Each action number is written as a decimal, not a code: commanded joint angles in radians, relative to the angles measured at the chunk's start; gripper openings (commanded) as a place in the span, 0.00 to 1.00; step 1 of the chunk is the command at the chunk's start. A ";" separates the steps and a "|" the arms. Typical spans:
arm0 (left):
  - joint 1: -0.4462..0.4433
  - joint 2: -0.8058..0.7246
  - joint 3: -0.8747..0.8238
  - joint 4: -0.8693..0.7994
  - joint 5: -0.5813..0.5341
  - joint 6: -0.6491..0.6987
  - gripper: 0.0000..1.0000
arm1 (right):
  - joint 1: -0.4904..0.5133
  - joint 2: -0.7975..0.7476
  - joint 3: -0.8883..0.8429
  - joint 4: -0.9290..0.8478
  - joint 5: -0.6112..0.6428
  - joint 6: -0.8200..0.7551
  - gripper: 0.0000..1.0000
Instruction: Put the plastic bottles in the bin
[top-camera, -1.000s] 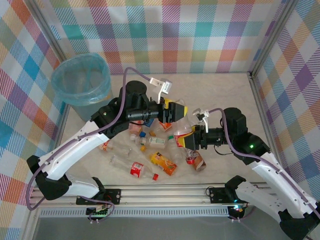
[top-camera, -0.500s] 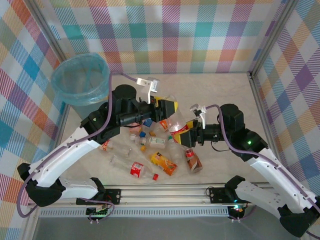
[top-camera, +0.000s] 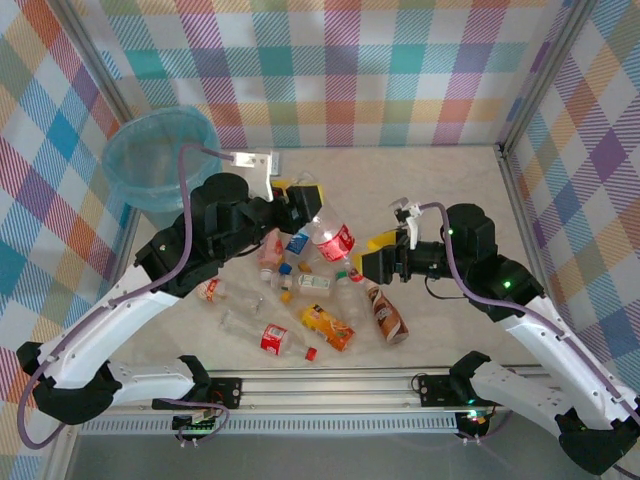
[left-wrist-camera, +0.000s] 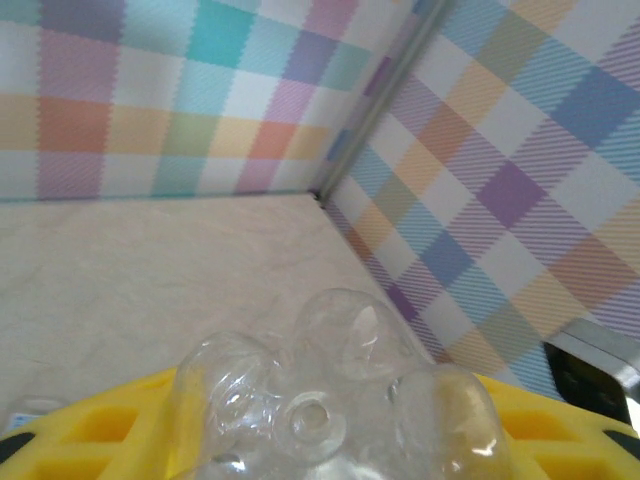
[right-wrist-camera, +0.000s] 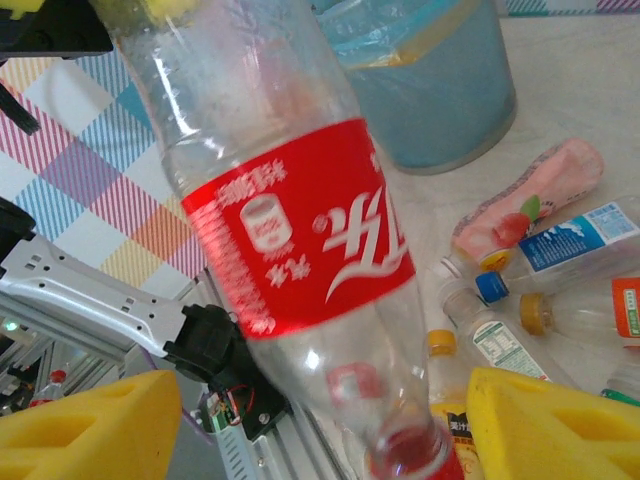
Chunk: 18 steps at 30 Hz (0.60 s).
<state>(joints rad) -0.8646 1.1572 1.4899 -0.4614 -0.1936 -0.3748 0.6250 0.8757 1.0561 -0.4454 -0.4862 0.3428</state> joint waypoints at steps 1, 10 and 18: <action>0.030 -0.035 0.044 -0.010 -0.105 0.059 0.28 | 0.001 0.000 0.034 -0.002 0.018 -0.016 0.75; 0.107 0.015 0.183 -0.045 -0.179 0.175 0.22 | 0.008 0.092 0.095 0.076 0.000 -0.028 0.73; 0.329 0.186 0.448 -0.136 -0.148 0.219 0.22 | 0.085 0.338 0.302 0.135 0.022 -0.084 0.69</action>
<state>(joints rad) -0.6060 1.2953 1.8660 -0.5587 -0.3470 -0.1951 0.6750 1.1553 1.2846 -0.3733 -0.4740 0.3042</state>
